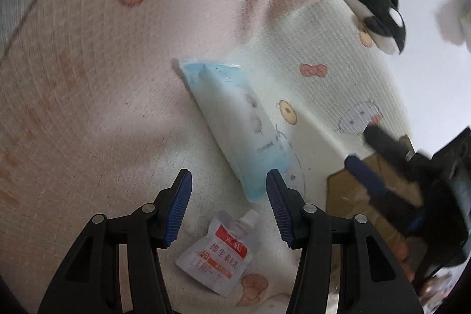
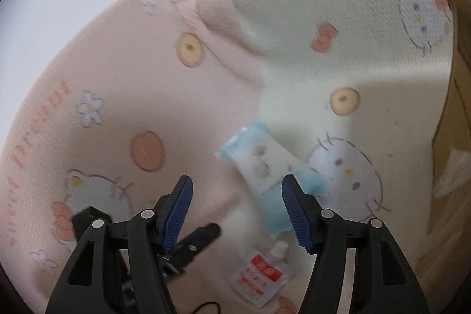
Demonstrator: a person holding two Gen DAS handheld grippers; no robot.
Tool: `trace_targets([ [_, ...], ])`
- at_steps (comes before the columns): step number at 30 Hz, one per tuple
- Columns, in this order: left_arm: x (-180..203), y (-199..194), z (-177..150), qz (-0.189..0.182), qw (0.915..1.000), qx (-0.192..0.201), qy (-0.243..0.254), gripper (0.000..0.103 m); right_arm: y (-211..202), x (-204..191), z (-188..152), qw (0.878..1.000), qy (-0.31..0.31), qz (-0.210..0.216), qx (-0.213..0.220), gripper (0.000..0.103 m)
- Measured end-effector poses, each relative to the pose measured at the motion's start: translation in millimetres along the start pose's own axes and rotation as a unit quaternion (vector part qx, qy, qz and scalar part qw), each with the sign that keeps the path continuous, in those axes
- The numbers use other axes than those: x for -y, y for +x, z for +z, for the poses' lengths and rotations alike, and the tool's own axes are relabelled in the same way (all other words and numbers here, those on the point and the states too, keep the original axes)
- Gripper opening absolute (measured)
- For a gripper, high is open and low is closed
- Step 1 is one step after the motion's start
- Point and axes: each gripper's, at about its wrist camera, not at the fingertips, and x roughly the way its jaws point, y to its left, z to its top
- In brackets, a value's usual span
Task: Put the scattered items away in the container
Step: 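Move the left gripper down toward the blue cotton pad pack on the bed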
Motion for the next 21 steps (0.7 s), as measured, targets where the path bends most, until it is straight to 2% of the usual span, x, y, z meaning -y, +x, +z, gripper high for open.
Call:
trace_targets([
  [4, -2, 10, 6, 0.002, 0.9999, -0.011, -0.007, 0.057, 11, 5, -3, 0.999, -0.015, -0.034, -0.007, 0.060],
  [8, -3, 16, 15, -0.012, 0.9998, -0.016, -0.010, 0.057, 35, 14, -3, 0.997, -0.016, -0.074, -0.027, 0.060],
  [14, -8, 27, 33, -0.014, 0.9991, 0.002, -0.039, 0.057, 50, 21, 1, 0.995, -0.031, -0.084, -0.042, 0.060],
  [17, -9, 39, 43, -0.021, 0.9980, -0.012, -0.058, 0.057, 61, 25, 1, 0.996, -0.018, -0.072, -0.055, 0.063],
  [21, -5, 56, 53, -0.037, 0.9965, -0.044, -0.061, 0.057, 76, 28, -3, 0.993, -0.032, -0.089, -0.073, 0.063],
])
